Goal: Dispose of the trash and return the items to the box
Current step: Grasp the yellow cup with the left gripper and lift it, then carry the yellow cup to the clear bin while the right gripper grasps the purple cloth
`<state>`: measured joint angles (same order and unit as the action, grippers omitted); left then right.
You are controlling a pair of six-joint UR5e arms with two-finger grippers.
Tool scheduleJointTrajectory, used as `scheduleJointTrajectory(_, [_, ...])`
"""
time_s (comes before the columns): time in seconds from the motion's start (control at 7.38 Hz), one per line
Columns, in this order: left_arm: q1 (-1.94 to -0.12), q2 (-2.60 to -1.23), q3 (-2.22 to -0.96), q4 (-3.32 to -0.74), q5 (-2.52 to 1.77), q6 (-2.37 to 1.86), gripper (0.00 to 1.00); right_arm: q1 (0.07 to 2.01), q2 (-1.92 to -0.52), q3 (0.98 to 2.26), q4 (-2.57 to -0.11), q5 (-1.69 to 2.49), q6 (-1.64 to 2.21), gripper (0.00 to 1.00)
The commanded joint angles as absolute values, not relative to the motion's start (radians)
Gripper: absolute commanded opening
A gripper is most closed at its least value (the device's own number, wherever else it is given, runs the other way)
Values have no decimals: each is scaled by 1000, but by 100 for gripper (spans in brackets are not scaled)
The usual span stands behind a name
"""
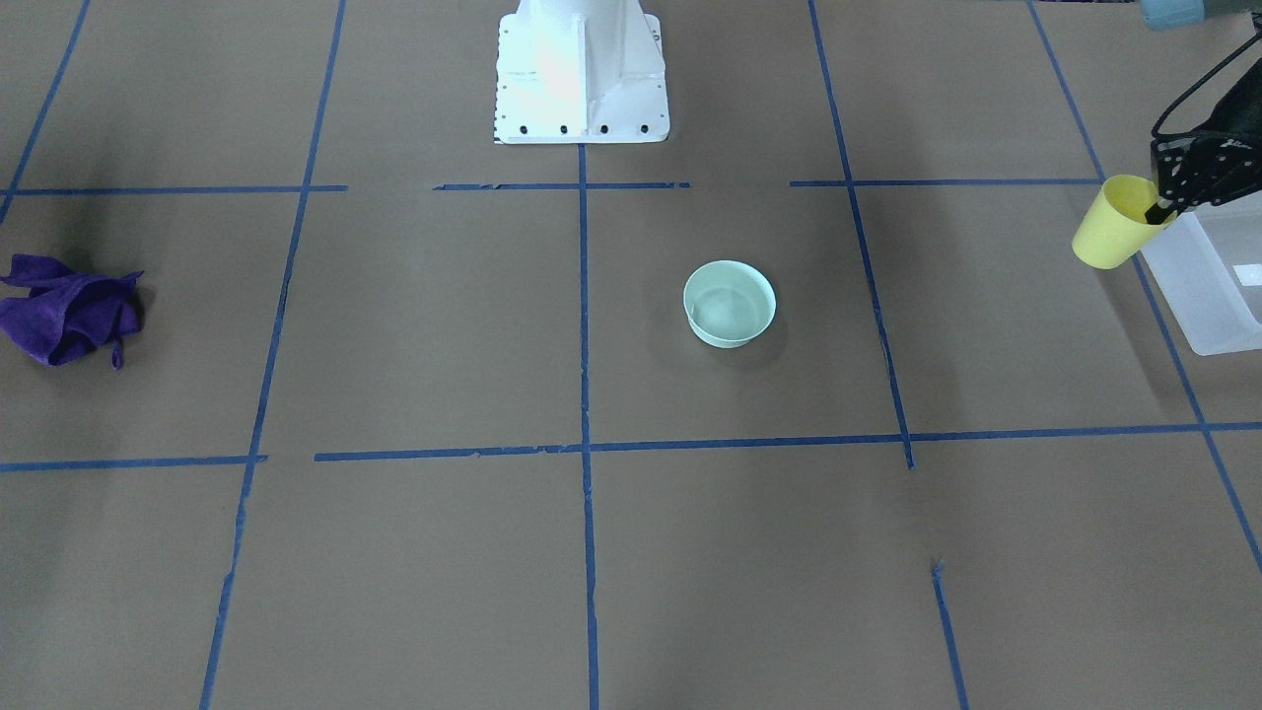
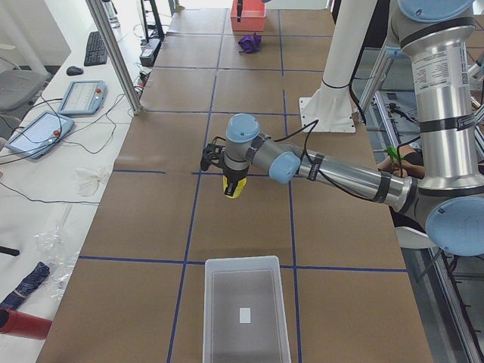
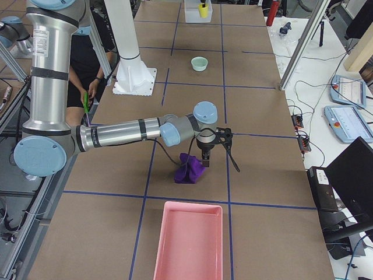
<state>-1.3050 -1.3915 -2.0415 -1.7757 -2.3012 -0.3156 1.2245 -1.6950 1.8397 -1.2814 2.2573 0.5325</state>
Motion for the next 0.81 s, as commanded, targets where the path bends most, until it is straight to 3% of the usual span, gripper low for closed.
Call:
scheduleJointTrajectory(0.0, [-1438, -1463, -2039, -1604, -2293, -120, 0, 1062, -1701, 1836, -1197, 2168, 640, 100])
scheduleJointTrajectory(0.68, [-1591, -1496, -1950, -1586, -2247, 50, 0, 1002, -1776, 1781, -1195, 2114, 629, 100])
